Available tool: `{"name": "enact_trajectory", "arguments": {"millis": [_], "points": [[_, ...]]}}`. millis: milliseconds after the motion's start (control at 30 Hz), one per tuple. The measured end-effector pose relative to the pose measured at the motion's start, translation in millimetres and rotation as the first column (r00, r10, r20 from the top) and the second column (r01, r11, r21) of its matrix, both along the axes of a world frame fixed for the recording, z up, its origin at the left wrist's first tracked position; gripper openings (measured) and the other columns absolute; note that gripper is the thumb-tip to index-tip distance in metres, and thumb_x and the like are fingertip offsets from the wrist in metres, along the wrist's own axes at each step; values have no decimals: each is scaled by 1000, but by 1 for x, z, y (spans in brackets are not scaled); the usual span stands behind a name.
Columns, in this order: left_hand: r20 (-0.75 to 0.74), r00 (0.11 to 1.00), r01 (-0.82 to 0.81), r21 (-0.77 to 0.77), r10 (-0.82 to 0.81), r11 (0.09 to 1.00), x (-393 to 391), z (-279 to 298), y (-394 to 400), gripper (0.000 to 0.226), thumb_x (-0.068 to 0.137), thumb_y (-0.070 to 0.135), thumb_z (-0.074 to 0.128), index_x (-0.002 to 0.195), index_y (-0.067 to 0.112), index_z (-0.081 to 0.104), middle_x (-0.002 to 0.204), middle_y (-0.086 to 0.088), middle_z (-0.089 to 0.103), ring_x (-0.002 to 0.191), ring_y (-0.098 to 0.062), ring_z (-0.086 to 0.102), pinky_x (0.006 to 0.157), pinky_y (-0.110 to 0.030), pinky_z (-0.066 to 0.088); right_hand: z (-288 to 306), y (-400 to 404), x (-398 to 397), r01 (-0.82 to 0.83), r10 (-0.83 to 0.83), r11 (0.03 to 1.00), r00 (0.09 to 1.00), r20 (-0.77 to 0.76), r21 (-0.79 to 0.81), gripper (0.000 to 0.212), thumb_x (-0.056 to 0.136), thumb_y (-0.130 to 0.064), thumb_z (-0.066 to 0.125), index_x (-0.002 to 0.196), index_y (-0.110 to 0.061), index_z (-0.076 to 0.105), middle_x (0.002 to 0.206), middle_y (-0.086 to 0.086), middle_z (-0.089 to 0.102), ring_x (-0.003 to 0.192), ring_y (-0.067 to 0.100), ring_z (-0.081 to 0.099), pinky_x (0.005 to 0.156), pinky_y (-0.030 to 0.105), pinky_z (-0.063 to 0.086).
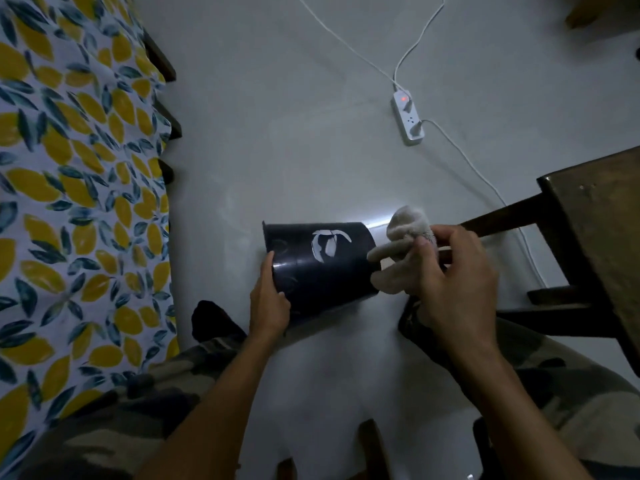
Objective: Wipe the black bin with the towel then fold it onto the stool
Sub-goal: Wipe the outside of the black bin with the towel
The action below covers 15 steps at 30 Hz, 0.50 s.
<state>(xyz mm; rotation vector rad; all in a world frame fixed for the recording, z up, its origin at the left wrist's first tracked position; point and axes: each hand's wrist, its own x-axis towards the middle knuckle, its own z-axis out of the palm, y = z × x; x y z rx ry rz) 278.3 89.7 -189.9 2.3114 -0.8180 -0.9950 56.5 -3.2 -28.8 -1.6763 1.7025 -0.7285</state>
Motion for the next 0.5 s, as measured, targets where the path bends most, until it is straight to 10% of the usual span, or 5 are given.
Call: {"name": "enact_trajectory", "arguments": {"millis": [133, 233, 500], "points": [[128, 963, 223, 118, -238, 968, 18, -2, -2, 109, 83, 1, 78, 162, 30, 9, 167, -12, 8, 153, -33, 18, 118, -41, 34, -19, 9, 14, -59, 61, 998, 996, -59, 36, 5, 103, -27, 58, 107, -25, 60, 104, -6, 57, 86, 0, 58, 69, 11, 49], [321, 790, 414, 348, -522, 841, 35, -9, -25, 135, 69, 48, 89, 162, 24, -6, 168, -15, -22, 155, -35, -18, 124, -55, 2, -38, 19, 36, -146, 151, 986, 987, -60, 86, 8, 103, -24, 58, 104, -31, 55, 102, -9, 53, 84, -4, 56, 67, 9, 46], [345, 451, 520, 649, -823, 556, 59, -21, -64, 162, 48, 93, 68, 159, 8, -14, 167, -24, -17, 154, -39, -19, 120, -65, -2, -123, 18, 104, -478, 493, 865, 866, -86, 150, 25, 105, -14, 53, 126, -6, 64, 122, 4, 62, 113, 14, 59, 96, 5, 36]]}}
